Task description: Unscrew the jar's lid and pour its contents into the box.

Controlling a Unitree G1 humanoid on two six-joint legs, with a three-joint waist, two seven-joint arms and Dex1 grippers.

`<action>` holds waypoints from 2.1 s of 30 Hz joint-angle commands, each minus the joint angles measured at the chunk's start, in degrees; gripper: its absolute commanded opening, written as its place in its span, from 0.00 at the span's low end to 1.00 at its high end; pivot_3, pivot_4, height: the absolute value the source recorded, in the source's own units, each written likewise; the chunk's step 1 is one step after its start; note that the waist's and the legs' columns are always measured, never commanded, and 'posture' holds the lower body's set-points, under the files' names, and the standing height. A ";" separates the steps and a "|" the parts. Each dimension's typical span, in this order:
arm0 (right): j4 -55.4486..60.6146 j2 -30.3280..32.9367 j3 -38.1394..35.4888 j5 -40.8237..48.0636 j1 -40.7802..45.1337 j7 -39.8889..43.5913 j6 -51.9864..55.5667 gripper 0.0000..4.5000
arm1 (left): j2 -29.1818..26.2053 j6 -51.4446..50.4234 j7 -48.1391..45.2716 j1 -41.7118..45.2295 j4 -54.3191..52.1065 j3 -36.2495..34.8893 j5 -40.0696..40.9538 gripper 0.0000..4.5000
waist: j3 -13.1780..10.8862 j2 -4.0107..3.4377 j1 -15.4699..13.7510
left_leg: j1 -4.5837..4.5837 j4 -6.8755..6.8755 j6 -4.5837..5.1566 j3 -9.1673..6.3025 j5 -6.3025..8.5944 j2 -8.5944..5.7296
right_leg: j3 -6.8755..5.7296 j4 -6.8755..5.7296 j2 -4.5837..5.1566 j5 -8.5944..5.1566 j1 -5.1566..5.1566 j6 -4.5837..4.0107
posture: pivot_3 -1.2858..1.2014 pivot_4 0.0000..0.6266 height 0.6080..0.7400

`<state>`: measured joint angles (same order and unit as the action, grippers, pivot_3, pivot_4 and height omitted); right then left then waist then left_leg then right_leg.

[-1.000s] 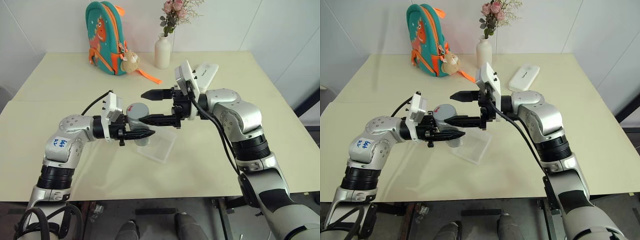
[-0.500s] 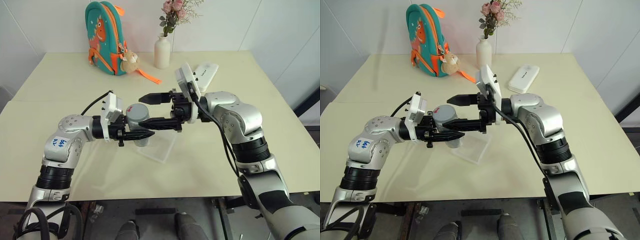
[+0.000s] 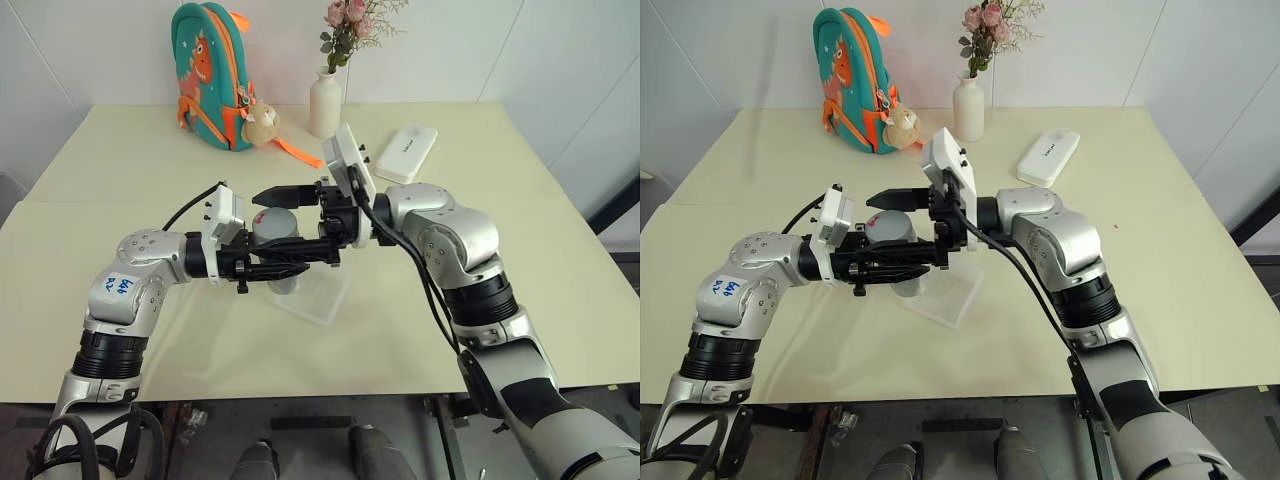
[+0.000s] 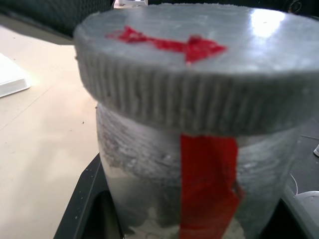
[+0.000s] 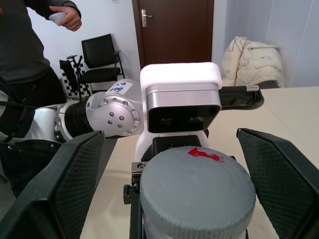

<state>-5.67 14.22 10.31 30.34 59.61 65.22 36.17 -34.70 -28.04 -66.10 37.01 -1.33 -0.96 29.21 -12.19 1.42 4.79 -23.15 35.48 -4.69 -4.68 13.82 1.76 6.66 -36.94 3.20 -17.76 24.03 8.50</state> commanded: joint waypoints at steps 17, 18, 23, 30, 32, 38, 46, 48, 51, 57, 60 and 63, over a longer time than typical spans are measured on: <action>-1.35 -1.67 -1.67 0.50 2.44 -0.42 -0.58 0.73 | -0.35 0.33 0.48 0.14 -2.01 -1.20 1.20 0.44 | 0.00 0.00 0.06 | 0.00 0.00 0.00 0.00 0.00 0.00 | 0.00 -0.01 0.00 0.00 0.00 0.00 | 0.52 0.24 1.00; -1.22 -1.59 -1.65 0.59 2.39 -0.27 -0.46 0.73 | -0.38 0.33 0.50 0.06 -2.09 -1.22 1.20 0.44 | 0.00 0.00 0.03 | 0.00 0.00 0.00 -0.01 0.00 0.00 | 0.00 -0.01 0.00 0.00 0.00 0.00 | 0.52 0.24 1.00; -0.22 -2.67 -4.63 5.27 2.82 -1.50 4.12 0.73 | -0.43 0.26 0.61 -0.27 -2.41 -1.29 1.24 0.44 | 0.00 0.00 -0.02 | 0.00 0.00 0.00 -0.01 0.00 0.00 | 0.00 0.00 0.00 0.00 0.00 0.00 | 0.52 0.24 1.00; 0.56 -3.15 -10.63 12.66 4.26 -6.01 11.91 0.73 | -0.58 0.21 0.59 -0.79 -2.73 -1.43 1.34 0.44 | -0.01 -0.02 -0.04 | 0.00 0.00 0.00 -0.07 0.00 0.00 | -0.04 -0.03 0.00 -0.01 0.00 -0.01 | 0.52 0.24 1.00; 0.98 -1.95 -10.09 11.77 3.72 -5.99 11.62 0.73 | -0.56 0.26 0.59 -0.88 -2.67 -1.48 1.35 0.44 | -0.01 -0.02 -0.03 | -0.01 0.00 0.00 -0.06 0.00 0.00 | -0.04 -0.01 0.00 -0.01 0.00 -0.01 | 0.52 0.24 1.00; 0.93 0.24 -7.71 8.07 3.23 -5.58 7.57 0.73 | -0.42 0.38 0.57 -0.74 -2.47 -1.43 1.35 0.44 | -0.01 -0.02 0.14 | -0.02 -0.02 0.00 -0.06 0.00 0.00 | -0.04 0.01 0.00 -0.01 0.00 -0.01 | 0.52 0.24 1.00; 1.03 1.27 -3.97 2.65 2.78 -3.61 1.48 0.93 | -0.48 0.37 0.59 -0.66 -2.53 -1.47 1.36 0.44 | -0.01 -0.02 0.05 | -0.02 -0.04 0.00 -0.06 0.00 0.00 | -0.05 0.03 0.00 -0.01 0.00 -0.01 | 0.52 0.24 1.00; 1.44 1.24 -3.41 1.64 2.60 -3.29 -0.26 1.00 | -0.49 0.35 0.60 -0.69 -2.60 -1.47 1.36 0.44 | -0.01 -0.02 0.01 | -0.02 -0.04 0.00 -0.06 0.00 0.00 | -0.05 0.03 0.00 -0.01 0.00 -0.01 | 0.52 0.24 1.00; 2.79 1.79 -2.89 3.13 2.03 -1.26 1.61 1.00 | -0.51 0.29 0.61 -0.70 -2.68 -1.44 1.37 0.44 | -0.01 -0.02 0.02 | -0.02 -0.04 0.00 -0.06 0.00 0.00 | -0.05 0.03 0.00 -0.01 0.00 -0.01 | 0.52 0.24 1.00; 4.81 2.35 -0.28 2.08 0.59 -0.82 3.64 1.00 | -0.40 0.07 0.79 -0.85 -3.13 -1.39 1.52 0.44 | -0.01 -0.02 0.04 | -0.02 -0.03 0.00 -0.07 0.00 0.00 | -0.05 0.02 0.00 -0.01 0.00 -0.01 | 0.52 0.24 1.00; 4.69 2.10 -0.28 2.02 0.60 -0.97 3.37 1.00 | -0.35 0.03 0.84 -0.83 -3.20 -1.35 1.55 0.44 | -0.01 -0.02 0.02 | -0.01 -0.03 0.00 -0.07 0.00 0.00 | -0.05 0.00 0.00 -0.01 0.00 -0.01 | 0.52 0.24 1.00; 4.02 1.78 -0.16 1.83 0.72 -1.33 3.11 1.00 | -0.42 0.03 0.77 -0.77 -3.09 -1.36 1.53 0.44 | -0.01 -0.02 -0.03 | -0.01 -0.03 -0.01 -0.07 0.00 0.00 | -0.05 0.02 0.00 -0.01 0.00 -0.01 | 0.52 0.24 1.00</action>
<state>-2.97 16.30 10.80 31.95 59.79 64.03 39.94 -34.71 -28.18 -65.38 35.85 -2.27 -1.22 29.31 -12.20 1.40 4.76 -23.17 35.45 -4.69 -4.75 13.82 1.76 6.61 -36.91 3.20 -17.77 24.04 8.48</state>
